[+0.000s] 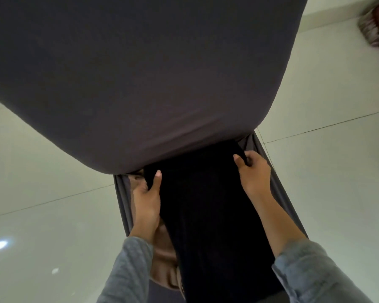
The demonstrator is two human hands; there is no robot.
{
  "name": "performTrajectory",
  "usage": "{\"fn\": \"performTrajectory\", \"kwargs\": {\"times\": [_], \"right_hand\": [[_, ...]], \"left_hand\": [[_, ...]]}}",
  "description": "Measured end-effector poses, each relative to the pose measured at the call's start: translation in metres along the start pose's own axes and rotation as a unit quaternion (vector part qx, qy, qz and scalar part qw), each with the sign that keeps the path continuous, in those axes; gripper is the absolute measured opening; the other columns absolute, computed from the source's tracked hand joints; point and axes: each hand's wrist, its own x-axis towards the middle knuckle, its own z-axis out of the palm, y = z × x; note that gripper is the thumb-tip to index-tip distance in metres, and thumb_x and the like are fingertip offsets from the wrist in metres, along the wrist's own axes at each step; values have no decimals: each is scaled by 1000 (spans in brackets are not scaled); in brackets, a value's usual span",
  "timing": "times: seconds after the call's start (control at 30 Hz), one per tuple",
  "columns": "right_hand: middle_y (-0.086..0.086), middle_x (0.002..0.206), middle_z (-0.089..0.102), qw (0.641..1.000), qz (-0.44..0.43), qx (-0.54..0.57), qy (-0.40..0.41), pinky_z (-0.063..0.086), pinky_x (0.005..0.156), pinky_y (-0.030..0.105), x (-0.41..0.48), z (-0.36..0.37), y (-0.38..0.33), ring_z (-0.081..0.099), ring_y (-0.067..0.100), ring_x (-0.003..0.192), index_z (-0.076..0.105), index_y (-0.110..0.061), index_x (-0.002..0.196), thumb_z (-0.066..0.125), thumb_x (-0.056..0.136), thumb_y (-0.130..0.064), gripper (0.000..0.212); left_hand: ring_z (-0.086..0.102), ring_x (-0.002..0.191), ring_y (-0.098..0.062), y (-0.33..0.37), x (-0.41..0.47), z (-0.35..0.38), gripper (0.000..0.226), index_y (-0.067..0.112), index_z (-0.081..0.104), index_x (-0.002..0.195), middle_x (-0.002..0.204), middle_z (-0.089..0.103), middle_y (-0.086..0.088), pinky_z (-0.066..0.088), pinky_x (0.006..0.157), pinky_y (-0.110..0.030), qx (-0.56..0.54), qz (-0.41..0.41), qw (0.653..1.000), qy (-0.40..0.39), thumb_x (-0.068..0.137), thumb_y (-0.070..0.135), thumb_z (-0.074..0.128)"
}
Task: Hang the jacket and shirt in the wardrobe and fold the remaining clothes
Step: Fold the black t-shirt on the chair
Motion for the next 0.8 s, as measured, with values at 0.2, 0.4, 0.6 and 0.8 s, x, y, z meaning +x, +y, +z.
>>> {"fn": "performTrajectory", "kwargs": {"times": [0.2,0.4,0.6,0.8], "right_hand": [[7,122,44,979,-175,-95,53,35,93,12,-20,4,11,46,14,112,53,-7,119,55,89,-1,31],[7,144,42,918,-320,-188,-139,25,116,34,-38,33,32,29,19,140,47,-9,136,29,93,-22,48],[-5,159,3,916,-219,-302,-146,-7,115,32,-24,28,42,-5,13,146,13,-19,150,28,102,-34,53],[-3,159,9,958,-150,-195,-144,3,116,28,-71,3,60,1,7,144,17,-22,150,30,101,-34,52]], "left_hand": [[54,84,-16,-3,-11,5,14,10,52,96,94,56,-7,49,86,-34,96,108,944,297,87,7,61],[25,139,-7,-31,-45,24,50,20,43,139,146,39,5,16,116,-27,401,373,828,-124,98,44,26],[-22,138,3,-47,-23,4,64,35,-3,145,153,-14,17,-15,114,-27,522,254,798,-162,86,62,2],[17,141,-4,-55,-85,-14,63,22,26,147,154,20,10,17,113,-21,308,129,942,-42,92,46,44]]}}
